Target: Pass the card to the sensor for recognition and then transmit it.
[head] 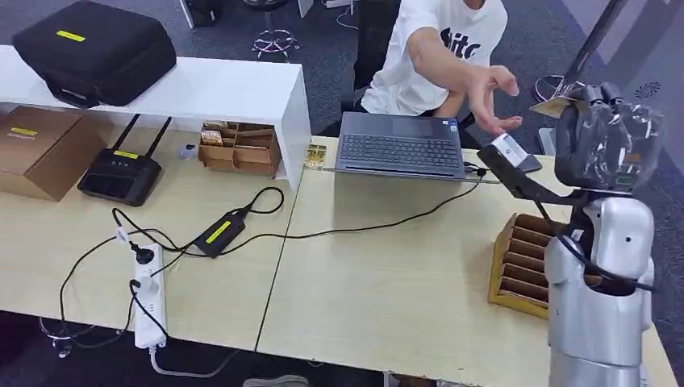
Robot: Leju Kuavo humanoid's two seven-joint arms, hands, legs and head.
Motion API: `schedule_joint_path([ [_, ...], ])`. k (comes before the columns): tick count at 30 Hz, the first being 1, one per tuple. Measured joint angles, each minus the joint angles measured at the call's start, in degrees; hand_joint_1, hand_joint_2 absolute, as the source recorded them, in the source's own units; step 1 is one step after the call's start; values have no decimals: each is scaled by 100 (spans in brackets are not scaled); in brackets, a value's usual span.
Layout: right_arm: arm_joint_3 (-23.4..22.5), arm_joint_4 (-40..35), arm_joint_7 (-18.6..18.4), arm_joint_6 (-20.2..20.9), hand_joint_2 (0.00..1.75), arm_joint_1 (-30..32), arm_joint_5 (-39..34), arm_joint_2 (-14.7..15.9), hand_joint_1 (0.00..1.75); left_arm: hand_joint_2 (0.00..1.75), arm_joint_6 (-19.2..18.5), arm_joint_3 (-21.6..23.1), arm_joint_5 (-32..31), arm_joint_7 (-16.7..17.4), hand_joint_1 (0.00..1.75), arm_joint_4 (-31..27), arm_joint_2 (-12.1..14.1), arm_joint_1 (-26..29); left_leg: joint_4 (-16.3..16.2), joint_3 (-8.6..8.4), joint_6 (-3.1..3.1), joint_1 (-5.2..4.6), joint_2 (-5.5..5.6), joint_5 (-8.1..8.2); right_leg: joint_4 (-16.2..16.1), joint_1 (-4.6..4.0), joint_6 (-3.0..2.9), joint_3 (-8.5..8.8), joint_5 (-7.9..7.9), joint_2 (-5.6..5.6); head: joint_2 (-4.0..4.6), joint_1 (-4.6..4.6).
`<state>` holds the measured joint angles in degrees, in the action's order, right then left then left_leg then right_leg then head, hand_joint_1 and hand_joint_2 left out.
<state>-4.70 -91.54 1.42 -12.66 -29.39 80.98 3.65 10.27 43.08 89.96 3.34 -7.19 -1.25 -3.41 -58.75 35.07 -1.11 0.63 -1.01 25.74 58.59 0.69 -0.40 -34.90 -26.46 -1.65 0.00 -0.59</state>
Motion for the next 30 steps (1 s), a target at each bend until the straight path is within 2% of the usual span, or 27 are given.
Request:
schedule_joint_path([
  [3, 87, 155, -41, 336, 175, -216, 48, -94, 175, 175, -9, 37, -15, 37, 0, 0, 13, -2, 0, 5, 1, 0, -5, 0, 2, 0, -1, -6, 1, 5, 0, 0],
  [6, 282, 731, -322, 615, 175, -769, 330, -276, 175, 175, -39, 131, -26, 57, 0, 0, 44, -15, 1, -3, -2, 0, -20, -2, 4, 0, -6, -8, 5, 19, 0, 0],
  [10, 619, 1472, -426, 571, 175, -1266, 459, -564, 175, 175, -85, 232, -15, 57, 0, 0, 70, -28, 1, -8, -15, 6, -15, -11, 6, -1, -9, -7, 6, 14, 0, 2],
  [13, 881, 1814, -424, 477, 175, -1350, 487, -704, 175, 175, -111, 284, -9, 55, 0, 0, 76, -27, 1, -7, -15, 7, -13, -11, 7, -9, -9, -6, 6, 13, 0, 0],
  [18, 1191, 2131, -424, 457, 175, -1345, 487, -783, 175, 175, -118, 295, -4, 52, 0, 0, 94, -26, 1, -2, -15, 7, -8, -9, 5, -9, -9, -8, 2, 10, 0, 0],
  [26, 1399, 2326, -393, 472, 175, -1299, 470, -855, 175, 175, -111, 295, 0, 55, 0, 2, 101, -22, 1, 1, -14, 6, -4, -9, 3, -8, -8, -9, 2, 6, 0, 2],
  [27, 1414, 2337, -391, 475, 175, -1295, 470, -859, 168, 175, -109, 295, 0, 55, 0, 0, 101, -21, 1, 1, -13, 6, -4, -8, 3, -8, -8, -9, 2, 5, 0, 0],
  [28, 1421, 2348, -385, 479, 175, -1288, 470, -870, 72, 175, -109, 295, 0, 55, 0, 0, 101, -21, 1, 1, -13, 6, -4, -8, 3, -8, -8, -10, 2, 6, 0, 2],
  [29, 1434, 2356, -371, 485, 175, -1284, 470, -877, 0, 175, -109, 295, 0, 55, 0, 0, 101, -21, 1, 1, -13, 6, -4, -8, 3, -9, -8, -10, 2, 6, 0, 0],
  [30, 1465, 2365, -339, 499, 175, -1275, 465, -879, 0, 175, -107, 295, 0, 55, 0, 0, 101, -21, 1, 0, -13, 6, -5, -8, 3, -9, -9, -10, 2, 7, 0, 2],
])
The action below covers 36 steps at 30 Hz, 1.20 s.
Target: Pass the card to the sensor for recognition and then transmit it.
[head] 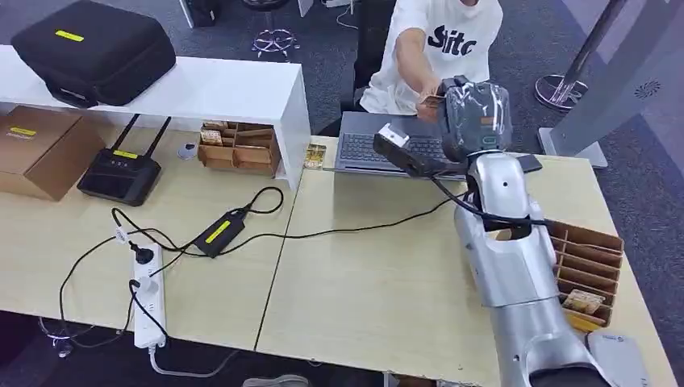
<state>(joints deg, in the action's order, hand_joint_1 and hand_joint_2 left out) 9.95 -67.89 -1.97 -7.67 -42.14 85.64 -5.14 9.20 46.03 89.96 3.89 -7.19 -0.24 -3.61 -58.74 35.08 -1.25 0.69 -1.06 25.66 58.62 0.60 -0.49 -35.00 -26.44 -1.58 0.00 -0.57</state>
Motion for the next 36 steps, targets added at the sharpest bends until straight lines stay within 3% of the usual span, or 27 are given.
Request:
schedule_joint_path([
  [9, 384, 133, 48, 114, 175, 178, -13, 2, 0, 175, 44, 0, 0, -17, 0, 0, -9, 5, 0, -1, 0, 1, -2, 0, 1, 0, -1, -2, -1, 2, 0, -2],
  [18, 470, 168, 13, 76, 175, 275, -61, 50, 0, 175, 59, -4, 0, -42, 0, 0, -11, 6, 0, -1, 0, 0, -1, 0, -2, 0, -1, -2, -1, 1, 0, 0],
  [19, 470, 129, 11, 59, 0, 329, -107, 79, 0, 175, 66, -7, 0, -48, 0, 0, -18, 9, 0, -1, 0, 0, 0, 0, -2, 0, -1, -3, -1, -1, 0, 0],
  [22, 450, -134, 88, -2, 0, 543, -493, 188, 0, 175, 114, -42, 0, -68, 0, 0, -39, 18, 0, -2, 2, -1, -1, 2, -3, 1, -1, -4, -1, 2, 0, -2],
  [24, 297, -433, 308, 107, 0, 747, -1267, 225, 0, 175, 160, -101, 0, -114, 0, 0, -66, 19, -1, -1, 3, -1, 0, 2, -5, 1, -1, -4, -1, 0, 0, 0],
  [30, -915, -1399, 1345, 1328, 0, 1433, -5315, 356, 0, 175, 236, -411, 0, -195, 0, 0, -153, 47, -2, -2, 11, -2, 3, 12, -11, 1, 3, -1, -4, -7, 0, -2],
  [32, -1679, -1611, 1591, 1931, 0, 1727, -7400, 496, 0, 175, 234, -498, 0, -197, 0, 0, -168, 65, -3, -3, 15, -2, 10, 15, -20, 1, 5, 6, -5, -14, 0, -4],
  [34, -2433, -1637, 1538, 2346, 0, 1966, -8754, 647, 0, 175, 234, -544, 0, -199, 0, 0, -175, 89, -3, -4, 27, -2, 20, 23, -24, 1, 10, 15, -8, -26, 0, 0],
  [36, -3278, -1527, 1556, 2755, 0, 2203, -9515, 899, 0, 175, 229, -588, 0, -199, 0, 0, -175, 138, -3, -2, 34, -3, 36, 27, -28, 2, 22, 30, -16, -42, 0, 2],
])
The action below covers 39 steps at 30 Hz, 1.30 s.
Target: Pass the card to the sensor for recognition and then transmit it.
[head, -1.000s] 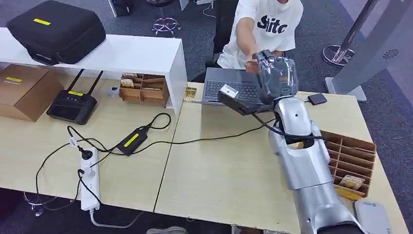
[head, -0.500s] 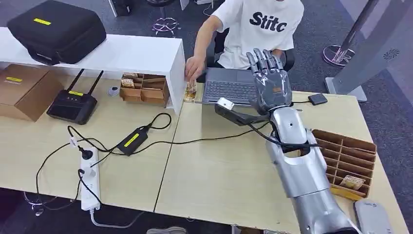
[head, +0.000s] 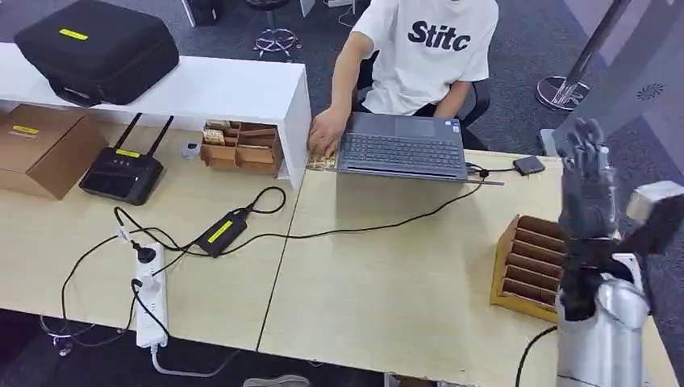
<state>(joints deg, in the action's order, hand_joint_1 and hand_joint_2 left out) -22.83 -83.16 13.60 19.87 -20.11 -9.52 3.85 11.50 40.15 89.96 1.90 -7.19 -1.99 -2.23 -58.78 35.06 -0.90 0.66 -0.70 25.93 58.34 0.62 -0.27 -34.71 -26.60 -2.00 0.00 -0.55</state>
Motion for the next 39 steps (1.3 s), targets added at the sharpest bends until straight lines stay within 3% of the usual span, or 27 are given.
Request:
schedule_joint_path([
  [5, -1361, 468, 13, 157, 0, 381, -588, 380, 0, 175, -9, -41, 0, 13, 0, 0, 9, 12, -3, -21, 3, -5, -13, 23, -8, 9, 9, 5, -6, 22, 0, -7],
  [8, -2341, 1163, 300, 500, 0, 618, -841, 750, 0, 175, -15, -41, 0, 31, 0, 0, 7, 28, -3, -15, 7, -6, 31, 25, -7, 10, 28, 22, -22, -19, 0, 2],
  [13, -3746, 2278, 463, 910, 0, 951, -1463, 1168, 0, 175, -13, -41, 0, 31, 0, 0, 13, 23, -4, -22, 17, -7, 25, 41, -8, 11, 23, 25, -38, -13, 0, -2],
  [17, -4544, 3098, 732, 1123, 0, 1174, -1708, 1383, 0, 175, -4, -44, 0, 31, 0, 0, 7, 29, -2, -30, 3, -6, 1, 56, -7, 11, 18, 24, -41, 11, 0, -4],
  [27, -5393, 4664, 1515, 994, 0, 1396, -2511, 1551, 0, 175, 33, -175, 0, -37, 0, 0, -50, 15, 0, -45, 6, -6, -29, 62, -6, 11, 16, 27, -42, 36, 0, -7],
  [34, -5633, 5171, 1720, 771, 0, 1483, -2709, 1510, 0, 175, 68, -262, 0, -57, 0, 0, -85, 14, 0, -47, 6, -5, -31, 61, -6, 10, 16, 31, -42, 37, 0, -2],
  [39, -5716, 5475, 1694, 449, 0, 1556, -2768, 1284, 0, 175, 74, -345, 0, -66, 0, 0, -122, 13, 1, -50, 6, -4, -33, 61, -5, 8, 14, 32, -43, 37, 0, -2],
])
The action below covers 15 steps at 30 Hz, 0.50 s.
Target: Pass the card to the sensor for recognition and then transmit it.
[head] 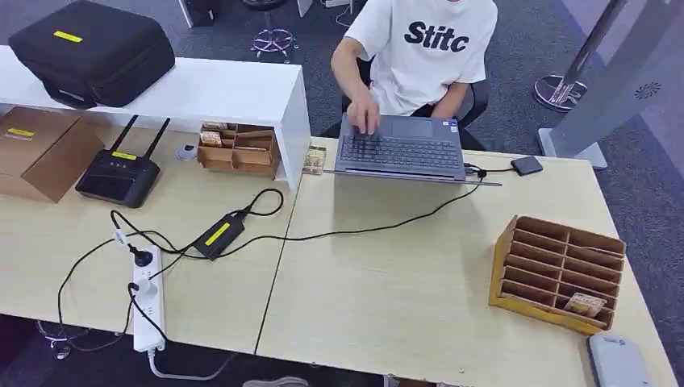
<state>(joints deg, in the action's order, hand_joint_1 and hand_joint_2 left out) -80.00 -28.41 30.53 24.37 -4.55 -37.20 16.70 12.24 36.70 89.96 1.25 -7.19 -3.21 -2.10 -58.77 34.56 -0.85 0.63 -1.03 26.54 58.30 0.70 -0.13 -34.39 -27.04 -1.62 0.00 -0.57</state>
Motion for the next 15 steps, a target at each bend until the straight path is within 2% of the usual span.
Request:
schedule_joint_path([
  [2, -24, 137, -33, -226, 0, 17, 17, -165, 0, 175, 4, -13, 0, 0, 0, 0, -7, 1, 0, -1, 0, 2, -1, 0, 1, -2, -2, 1, -1, 0, 0, 2],
  [5, -24, 284, -30, -288, 0, 53, 85, -393, 0, 175, 7, -26, 0, 0, 0, 0, -11, 0, 1, -4, -1, -1, -1, 0, 8, 2, -8, 0, -5, 0, 0, -4],
  [6, -24, 303, -30, -297, 175, 58, 85, -426, 0, 175, 7, -28, 0, 0, 0, 0, -9, 0, 1, -4, -1, -1, -2, 0, 8, 1, -9, 1, -6, 0, 0, -2],
  [8, -24, 336, -35, -373, 175, 62, 92, -470, 0, 175, 7, -28, 0, 0, 0, 0, -9, 0, 1, -4, -2, -1, -2, 1, 8, 1, -10, 1, -6, 0, 0, -2],
  [11, -24, 433, -256, -921, 175, 59, 168, -559, 0, 175, 15, -28, 0, 2, 0, 0, -9, 0, 1, -6, -2, 0, -2, 1, 7, 0, -10, 5, -6, -1, 0, -2],
  [15, -22, 714, -631, -1631, 175, 60, 415, -911, 0, 175, -7, -28, -2, 28, 0, 0, 9, -1, 1, -10, -6, 1, -2, 3, 11, -1, -16, 6, -10, 0, 0, -4],
])
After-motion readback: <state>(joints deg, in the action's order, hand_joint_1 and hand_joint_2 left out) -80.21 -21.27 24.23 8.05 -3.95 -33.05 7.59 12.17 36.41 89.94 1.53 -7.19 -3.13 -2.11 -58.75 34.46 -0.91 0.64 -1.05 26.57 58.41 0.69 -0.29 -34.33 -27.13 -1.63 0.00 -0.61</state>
